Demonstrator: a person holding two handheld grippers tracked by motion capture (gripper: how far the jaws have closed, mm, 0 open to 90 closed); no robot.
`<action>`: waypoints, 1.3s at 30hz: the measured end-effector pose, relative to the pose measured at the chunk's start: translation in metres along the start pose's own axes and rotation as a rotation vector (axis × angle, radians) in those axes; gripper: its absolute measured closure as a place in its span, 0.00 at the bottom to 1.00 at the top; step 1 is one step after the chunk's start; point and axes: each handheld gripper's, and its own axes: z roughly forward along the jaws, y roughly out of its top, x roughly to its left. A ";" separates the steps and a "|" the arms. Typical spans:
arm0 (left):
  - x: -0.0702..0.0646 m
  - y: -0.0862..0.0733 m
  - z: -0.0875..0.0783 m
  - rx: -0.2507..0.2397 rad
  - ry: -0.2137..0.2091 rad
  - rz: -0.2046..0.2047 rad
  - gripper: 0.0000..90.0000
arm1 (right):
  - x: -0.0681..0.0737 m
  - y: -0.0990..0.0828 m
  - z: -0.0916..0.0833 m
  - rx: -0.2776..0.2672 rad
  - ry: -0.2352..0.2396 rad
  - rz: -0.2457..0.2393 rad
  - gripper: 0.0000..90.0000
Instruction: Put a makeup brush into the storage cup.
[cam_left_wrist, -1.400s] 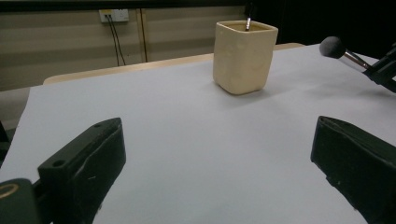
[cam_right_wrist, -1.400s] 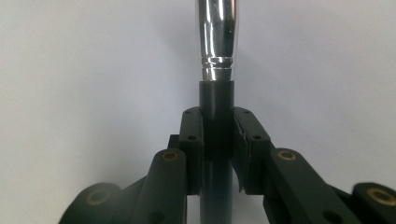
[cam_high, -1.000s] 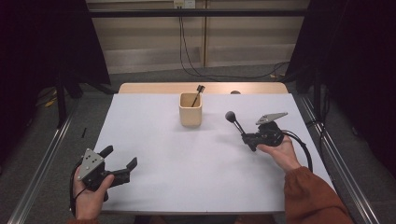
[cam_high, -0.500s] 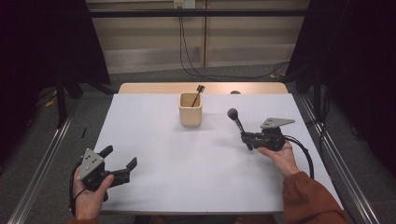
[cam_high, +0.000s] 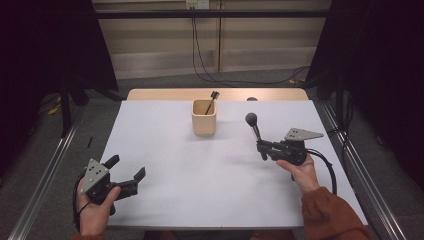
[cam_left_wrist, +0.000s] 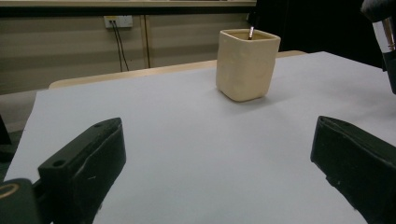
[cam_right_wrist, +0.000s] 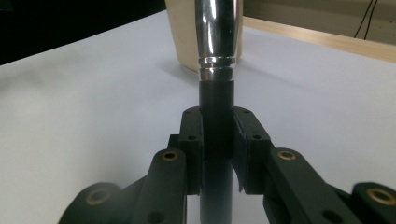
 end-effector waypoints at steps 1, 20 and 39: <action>-0.001 0.000 0.000 -0.007 -0.002 -0.006 0.04 | 0.002 0.001 0.000 0.000 0.009 0.001 0.84; -0.022 0.007 0.007 -0.020 -0.069 0.030 0.04 | 0.030 0.010 0.009 -0.060 0.111 -0.021 0.84; -0.044 0.017 0.022 -0.017 -0.132 0.027 0.03 | 0.058 0.016 0.033 -0.044 0.203 -0.039 0.84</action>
